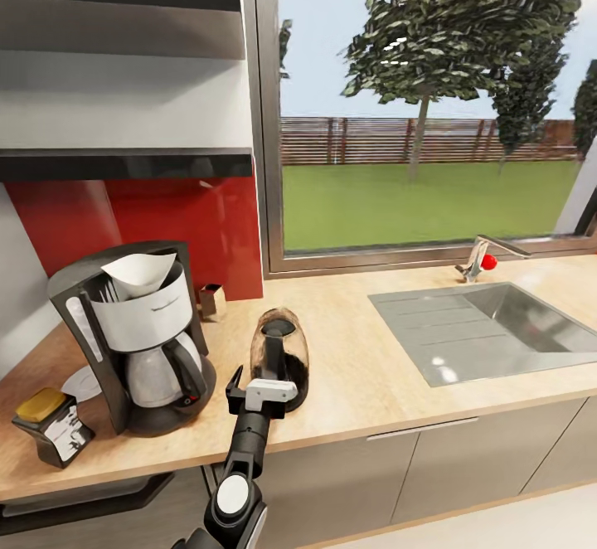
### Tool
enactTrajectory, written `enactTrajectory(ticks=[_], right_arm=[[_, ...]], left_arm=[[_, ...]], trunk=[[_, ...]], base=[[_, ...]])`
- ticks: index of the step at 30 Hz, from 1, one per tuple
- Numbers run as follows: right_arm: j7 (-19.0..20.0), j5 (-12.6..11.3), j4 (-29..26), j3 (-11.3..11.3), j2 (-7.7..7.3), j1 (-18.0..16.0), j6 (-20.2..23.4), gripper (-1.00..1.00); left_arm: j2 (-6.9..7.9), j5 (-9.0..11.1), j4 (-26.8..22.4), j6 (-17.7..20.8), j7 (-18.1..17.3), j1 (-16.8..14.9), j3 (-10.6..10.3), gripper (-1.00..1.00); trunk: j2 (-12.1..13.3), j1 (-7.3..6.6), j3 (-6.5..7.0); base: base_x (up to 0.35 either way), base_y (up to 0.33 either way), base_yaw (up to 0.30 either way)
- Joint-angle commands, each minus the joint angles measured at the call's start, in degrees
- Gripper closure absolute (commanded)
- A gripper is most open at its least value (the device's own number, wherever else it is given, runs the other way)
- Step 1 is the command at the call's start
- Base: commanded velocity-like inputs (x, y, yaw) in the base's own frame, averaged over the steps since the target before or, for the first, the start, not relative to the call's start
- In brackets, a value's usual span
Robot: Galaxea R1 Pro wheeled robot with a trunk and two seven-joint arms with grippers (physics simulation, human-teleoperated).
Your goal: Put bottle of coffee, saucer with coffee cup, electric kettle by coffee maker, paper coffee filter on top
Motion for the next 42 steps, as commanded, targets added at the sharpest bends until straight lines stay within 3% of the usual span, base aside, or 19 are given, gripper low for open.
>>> enactTrajectory(ticks=[1,14,15,42], right_arm=[[0.15,-0.56,0.05,0.46,-0.03,-0.06,-0.2,-1.0],[0.17,-0.57,0.06,0.46,-0.03,-0.06,-0.2,-1.0],[0.16,-0.57,0.06,0.46,-0.03,-0.06,-0.2,-1.0],[0.18,-0.56,0.06,0.46,-0.03,-0.06,-0.18,-1.0]], left_arm=[[0.0,-0.56,-0.01,0.23,0.34,-0.06,-0.08,-1.0],[0.09,0.06,0.0,0.06,-0.25,0.01,-0.17,-1.0],[0.09,0.08,0.0,0.11,-0.26,-0.02,-0.23,1.0],[0.06,-0.02,-0.64,0.38,0.2,-0.16,-0.19,1.0]], trunk=[[-0.13,0.04,-0.13],[-0.13,0.04,-0.13],[-0.13,0.04,-0.13],[-0.13,0.04,-0.13]], base=[[0.016,0.0,0.0],[0.045,0.0,0.0],[0.003,0.0,0.0],[0.0,0.0,0.0]])
